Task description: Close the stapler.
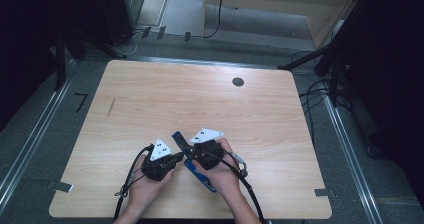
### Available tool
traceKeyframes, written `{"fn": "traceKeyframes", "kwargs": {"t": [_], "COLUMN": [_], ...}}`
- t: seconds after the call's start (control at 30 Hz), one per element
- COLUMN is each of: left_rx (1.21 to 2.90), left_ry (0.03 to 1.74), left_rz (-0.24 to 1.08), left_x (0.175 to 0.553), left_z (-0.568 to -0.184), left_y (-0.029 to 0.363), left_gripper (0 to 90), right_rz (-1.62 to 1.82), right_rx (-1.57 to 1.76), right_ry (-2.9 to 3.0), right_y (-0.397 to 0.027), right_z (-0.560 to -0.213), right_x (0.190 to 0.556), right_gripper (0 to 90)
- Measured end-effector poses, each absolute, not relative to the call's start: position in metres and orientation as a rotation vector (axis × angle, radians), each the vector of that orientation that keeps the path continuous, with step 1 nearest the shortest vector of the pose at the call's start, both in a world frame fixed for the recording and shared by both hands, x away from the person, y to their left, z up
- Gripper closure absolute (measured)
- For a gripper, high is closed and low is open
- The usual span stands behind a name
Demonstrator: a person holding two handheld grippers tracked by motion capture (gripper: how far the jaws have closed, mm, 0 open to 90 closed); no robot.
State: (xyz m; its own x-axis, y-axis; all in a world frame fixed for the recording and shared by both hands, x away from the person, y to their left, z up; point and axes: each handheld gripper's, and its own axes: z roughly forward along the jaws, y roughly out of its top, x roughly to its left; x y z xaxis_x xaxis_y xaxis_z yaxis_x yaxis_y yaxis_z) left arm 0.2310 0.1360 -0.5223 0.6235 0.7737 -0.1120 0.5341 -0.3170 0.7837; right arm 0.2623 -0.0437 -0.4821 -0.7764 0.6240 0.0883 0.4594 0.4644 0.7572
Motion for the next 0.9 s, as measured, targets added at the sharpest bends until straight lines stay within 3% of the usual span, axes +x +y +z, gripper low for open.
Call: {"fn": "traceKeyframes", "kwargs": {"t": [0.57,0.9], "left_rx": [2.009,2.057], "left_ry": [0.953,0.896], "left_rz": [0.271,0.297], "left_x": [0.213,0.207], "left_z": [-0.529,-0.533], "left_y": [0.121,0.108], "left_gripper": [90.0,90.0], "right_rz": [1.234,1.241], "right_rx": [0.931,0.932], "right_ry": [2.487,2.47], "right_y": [-0.053,-0.061], "right_z": [-0.477,-0.473], "right_x": [0.254,0.247], "right_gripper": [90.0,90.0]}}
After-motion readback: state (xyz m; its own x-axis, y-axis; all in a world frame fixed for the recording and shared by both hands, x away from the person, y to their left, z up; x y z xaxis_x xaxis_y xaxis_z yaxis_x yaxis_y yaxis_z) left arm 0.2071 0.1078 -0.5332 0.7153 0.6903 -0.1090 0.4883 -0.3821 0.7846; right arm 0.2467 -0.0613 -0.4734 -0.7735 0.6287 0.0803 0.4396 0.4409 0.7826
